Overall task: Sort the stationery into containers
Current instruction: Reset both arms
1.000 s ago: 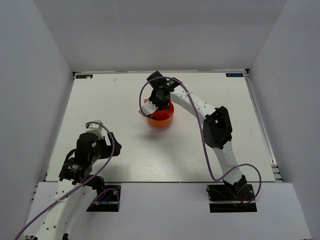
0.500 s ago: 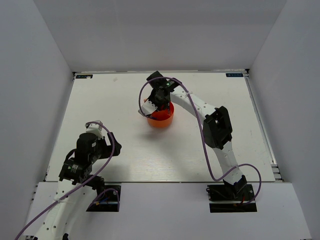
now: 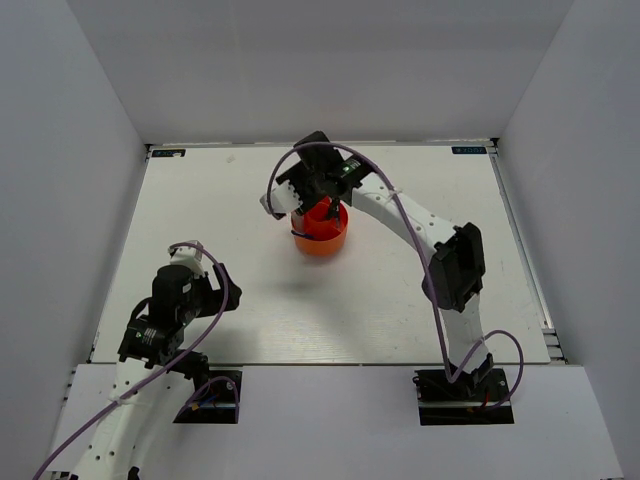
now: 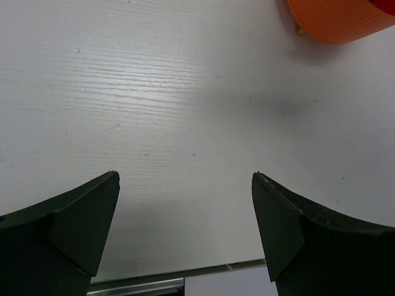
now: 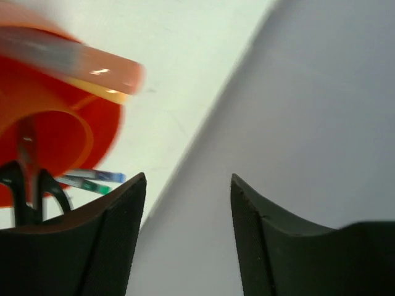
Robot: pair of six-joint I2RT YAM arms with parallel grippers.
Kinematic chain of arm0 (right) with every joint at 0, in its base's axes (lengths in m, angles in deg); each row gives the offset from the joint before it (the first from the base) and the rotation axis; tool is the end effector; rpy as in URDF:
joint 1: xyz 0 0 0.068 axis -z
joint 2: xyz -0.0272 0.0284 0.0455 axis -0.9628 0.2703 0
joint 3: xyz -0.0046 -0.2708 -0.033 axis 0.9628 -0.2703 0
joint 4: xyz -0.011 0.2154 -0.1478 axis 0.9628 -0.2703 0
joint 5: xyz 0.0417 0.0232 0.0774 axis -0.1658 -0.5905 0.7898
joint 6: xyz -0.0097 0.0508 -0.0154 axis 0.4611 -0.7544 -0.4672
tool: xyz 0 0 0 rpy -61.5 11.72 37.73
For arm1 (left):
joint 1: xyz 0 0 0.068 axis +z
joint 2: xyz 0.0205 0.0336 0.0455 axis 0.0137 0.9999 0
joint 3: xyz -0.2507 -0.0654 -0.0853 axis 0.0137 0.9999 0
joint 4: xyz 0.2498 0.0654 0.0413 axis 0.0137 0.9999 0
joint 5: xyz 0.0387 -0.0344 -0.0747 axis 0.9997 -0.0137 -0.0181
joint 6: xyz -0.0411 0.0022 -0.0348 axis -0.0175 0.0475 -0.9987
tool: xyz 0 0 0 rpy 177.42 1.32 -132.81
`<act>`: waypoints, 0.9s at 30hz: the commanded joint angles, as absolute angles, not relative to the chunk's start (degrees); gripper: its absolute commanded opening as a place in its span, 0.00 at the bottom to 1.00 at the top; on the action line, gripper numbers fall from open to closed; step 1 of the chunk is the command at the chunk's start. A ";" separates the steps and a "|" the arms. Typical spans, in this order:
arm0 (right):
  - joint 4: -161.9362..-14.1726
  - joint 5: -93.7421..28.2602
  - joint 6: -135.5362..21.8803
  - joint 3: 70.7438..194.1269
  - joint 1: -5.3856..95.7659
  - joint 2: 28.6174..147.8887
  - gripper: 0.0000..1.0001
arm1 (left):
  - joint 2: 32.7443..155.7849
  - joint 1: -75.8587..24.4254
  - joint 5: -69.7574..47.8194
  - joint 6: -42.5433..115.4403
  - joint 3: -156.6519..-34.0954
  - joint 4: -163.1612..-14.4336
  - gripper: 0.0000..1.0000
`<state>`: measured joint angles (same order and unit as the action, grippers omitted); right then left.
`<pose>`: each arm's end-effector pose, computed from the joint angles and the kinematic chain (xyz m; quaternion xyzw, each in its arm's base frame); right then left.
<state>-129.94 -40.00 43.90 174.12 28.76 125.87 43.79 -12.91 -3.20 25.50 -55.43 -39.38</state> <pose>0.3304 0.3373 0.3232 -0.8635 0.3174 -0.1577 0.3587 0.0971 -0.0240 0.2450 -0.0680 0.9038 -0.1351 0.4003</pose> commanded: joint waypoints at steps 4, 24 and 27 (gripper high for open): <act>-121.90 -55.75 9.59 177.26 26.77 118.62 0.75 | 44.35 -12.49 -4.28 26.14 -54.67 -41.52 1.00; -129.94 -73.25 -23.55 136.46 34.32 80.67 0.90 | 45.40 -12.40 -7.63 27.90 -53.62 -43.36 1.00; -124.65 -69.74 -26.80 124.95 35.55 73.10 0.90 | 45.84 -12.40 -8.42 28.16 -53.62 -43.54 1.00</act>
<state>-132.30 -71.17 -21.96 130.43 34.99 78.57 45.36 -12.82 -6.72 27.28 -54.38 -42.18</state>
